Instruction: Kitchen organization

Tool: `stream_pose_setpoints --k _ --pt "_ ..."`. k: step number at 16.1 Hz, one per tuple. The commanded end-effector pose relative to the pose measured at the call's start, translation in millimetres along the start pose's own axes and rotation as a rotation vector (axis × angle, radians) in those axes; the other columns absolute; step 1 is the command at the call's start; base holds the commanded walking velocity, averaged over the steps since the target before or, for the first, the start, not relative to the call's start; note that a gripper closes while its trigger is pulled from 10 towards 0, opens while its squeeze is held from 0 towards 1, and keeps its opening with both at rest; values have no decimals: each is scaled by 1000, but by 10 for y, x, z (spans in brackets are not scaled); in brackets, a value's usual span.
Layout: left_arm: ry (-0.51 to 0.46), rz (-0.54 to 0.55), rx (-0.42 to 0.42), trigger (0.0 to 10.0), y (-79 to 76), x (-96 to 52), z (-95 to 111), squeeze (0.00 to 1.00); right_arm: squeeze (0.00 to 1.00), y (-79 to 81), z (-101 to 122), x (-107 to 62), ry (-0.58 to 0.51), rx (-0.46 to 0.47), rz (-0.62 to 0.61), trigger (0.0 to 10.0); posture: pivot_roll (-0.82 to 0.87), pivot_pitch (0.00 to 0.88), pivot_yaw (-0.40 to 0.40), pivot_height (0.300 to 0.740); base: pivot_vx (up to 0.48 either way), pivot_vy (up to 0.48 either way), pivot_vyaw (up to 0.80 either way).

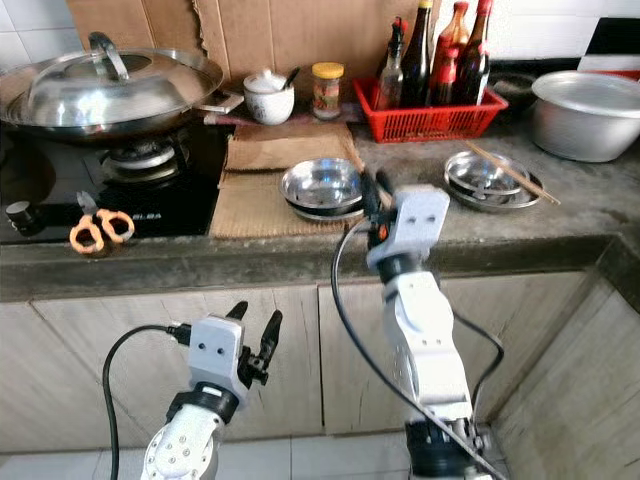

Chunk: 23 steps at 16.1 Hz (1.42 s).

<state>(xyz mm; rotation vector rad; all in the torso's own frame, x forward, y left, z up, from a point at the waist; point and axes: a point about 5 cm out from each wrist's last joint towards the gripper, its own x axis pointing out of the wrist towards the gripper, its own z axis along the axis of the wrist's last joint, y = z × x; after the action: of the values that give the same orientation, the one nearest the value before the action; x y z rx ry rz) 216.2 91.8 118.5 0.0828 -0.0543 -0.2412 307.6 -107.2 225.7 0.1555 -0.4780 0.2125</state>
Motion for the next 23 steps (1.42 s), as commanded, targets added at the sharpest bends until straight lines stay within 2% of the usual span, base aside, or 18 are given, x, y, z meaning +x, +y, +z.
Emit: stream_pose_setpoints --k 1,11,17,18,19,23 --pt "8 -5 10 10000 -11 -1 -22 0 0 4 79 34 -28 10 -2 0 96 0 -34 740 -360 0 0" --pt "12 -11 15 10000 -18 -2 -33 0 0 -71 -13 -52 19 -22 -26 0 95 0 -33 740 -379 0 0" --pt "16 -11 17 10000 -15 -7 -42 0 0 -93 -196 -264 116 -61 -24 235 96 0 -35 740 -382 0 0" --pt "17 -12 17 10000 -16 -7 -45 0 0 -89 -245 -314 142 -67 -23 4588 94 0 -35 740 -277 0 0" --pt "20 -12 18 10000 -16 -4 -48 0 0 -77 -290 -366 167 -74 -17 10000 94 0 -35 740 0 0 0" --pt "35 -18 -6 10000 -21 -3 -65 0 0 -21 -511 -671 303 -105 17 10000 90 0 -36 740 0 0 0"
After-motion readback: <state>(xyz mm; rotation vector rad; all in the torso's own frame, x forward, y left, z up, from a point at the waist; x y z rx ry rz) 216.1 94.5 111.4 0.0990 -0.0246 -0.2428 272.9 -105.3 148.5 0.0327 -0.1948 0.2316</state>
